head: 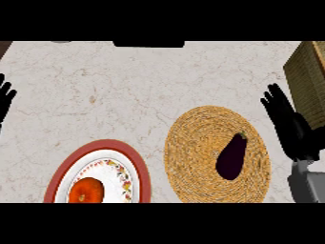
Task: Pick the eggplant from the placemat and place it in the basket
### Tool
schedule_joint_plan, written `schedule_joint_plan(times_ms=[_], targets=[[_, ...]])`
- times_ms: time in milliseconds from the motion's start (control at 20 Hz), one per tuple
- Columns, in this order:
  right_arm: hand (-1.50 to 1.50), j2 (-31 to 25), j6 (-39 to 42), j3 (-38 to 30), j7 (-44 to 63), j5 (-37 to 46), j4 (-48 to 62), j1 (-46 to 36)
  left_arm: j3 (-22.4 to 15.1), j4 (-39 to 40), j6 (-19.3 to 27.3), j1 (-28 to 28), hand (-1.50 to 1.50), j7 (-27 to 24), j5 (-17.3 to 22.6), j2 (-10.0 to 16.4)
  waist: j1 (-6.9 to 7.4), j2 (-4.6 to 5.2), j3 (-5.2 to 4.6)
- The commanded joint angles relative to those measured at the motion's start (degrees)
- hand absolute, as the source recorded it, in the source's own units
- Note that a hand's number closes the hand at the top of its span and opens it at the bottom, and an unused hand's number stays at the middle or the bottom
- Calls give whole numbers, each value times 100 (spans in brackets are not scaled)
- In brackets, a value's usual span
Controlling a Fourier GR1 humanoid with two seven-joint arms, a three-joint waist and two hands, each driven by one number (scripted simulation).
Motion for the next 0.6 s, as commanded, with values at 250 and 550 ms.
schedule_joint_plan(times_ms=[250, 550], targets=[[150, -497, -1269, -318, 851, 893, -490, 81, -863, -181, -760, -339, 0, -736, -700, -112, -383, -135, -100], [-150, 1202, -2821, 1900, 519, 3240, -505, -329, -1287, 9, -919, -377, 0, -766, -799, -486, -118, -122, -97]])
